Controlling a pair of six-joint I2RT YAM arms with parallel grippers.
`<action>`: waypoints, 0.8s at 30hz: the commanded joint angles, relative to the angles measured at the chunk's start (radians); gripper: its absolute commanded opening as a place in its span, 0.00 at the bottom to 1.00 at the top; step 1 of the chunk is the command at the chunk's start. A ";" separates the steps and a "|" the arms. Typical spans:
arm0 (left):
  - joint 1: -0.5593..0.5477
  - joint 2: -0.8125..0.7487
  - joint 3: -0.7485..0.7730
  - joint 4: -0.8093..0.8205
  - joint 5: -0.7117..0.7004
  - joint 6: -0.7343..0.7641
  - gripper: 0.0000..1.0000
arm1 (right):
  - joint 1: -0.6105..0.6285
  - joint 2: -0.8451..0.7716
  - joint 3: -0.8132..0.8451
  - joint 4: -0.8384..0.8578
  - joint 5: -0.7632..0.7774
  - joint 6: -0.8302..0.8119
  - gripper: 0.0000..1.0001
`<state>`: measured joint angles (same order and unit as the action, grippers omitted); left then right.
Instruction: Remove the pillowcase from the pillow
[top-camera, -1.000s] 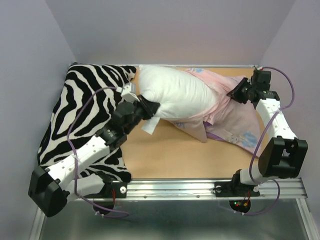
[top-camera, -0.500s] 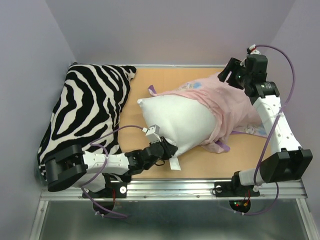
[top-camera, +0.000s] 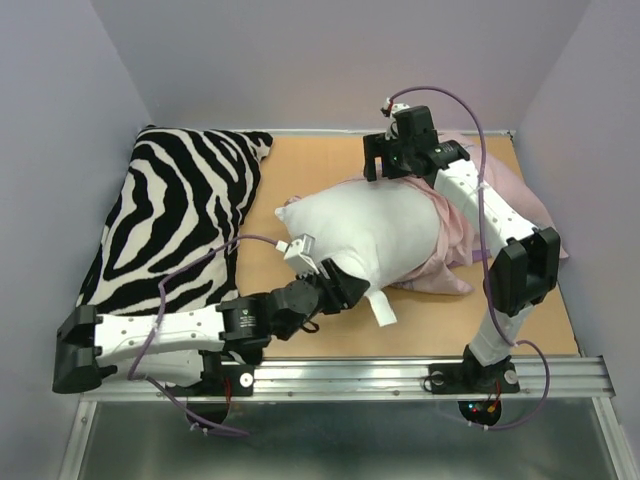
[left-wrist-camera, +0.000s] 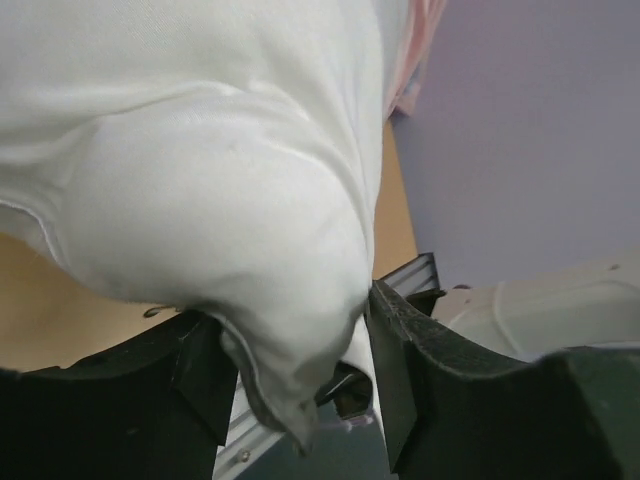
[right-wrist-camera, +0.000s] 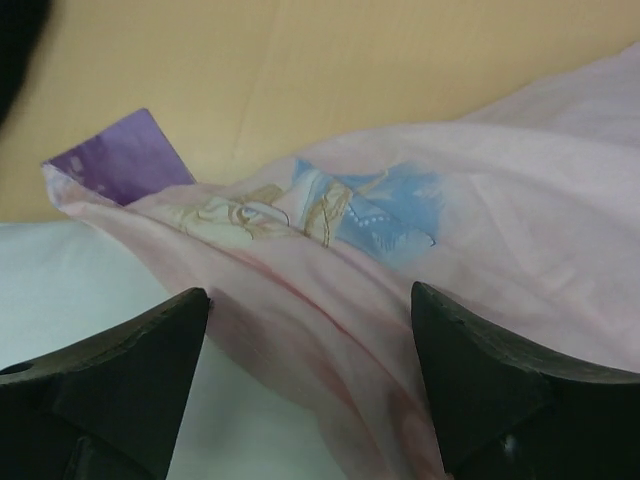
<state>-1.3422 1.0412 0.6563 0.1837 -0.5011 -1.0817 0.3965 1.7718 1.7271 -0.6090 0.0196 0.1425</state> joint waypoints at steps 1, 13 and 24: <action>-0.009 -0.125 0.120 -0.220 -0.199 -0.047 0.65 | 0.021 0.012 0.062 -0.044 0.074 -0.090 0.88; 0.236 -0.231 0.014 -0.322 -0.248 -0.189 0.84 | 0.065 0.021 0.009 -0.058 0.072 -0.078 0.67; 0.725 -0.026 -0.070 0.149 0.286 0.118 0.99 | 0.076 0.049 0.026 -0.058 0.132 -0.038 0.06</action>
<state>-0.6838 0.9379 0.5762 0.1108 -0.4202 -1.0687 0.4656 1.8091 1.7264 -0.6712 0.1066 0.0902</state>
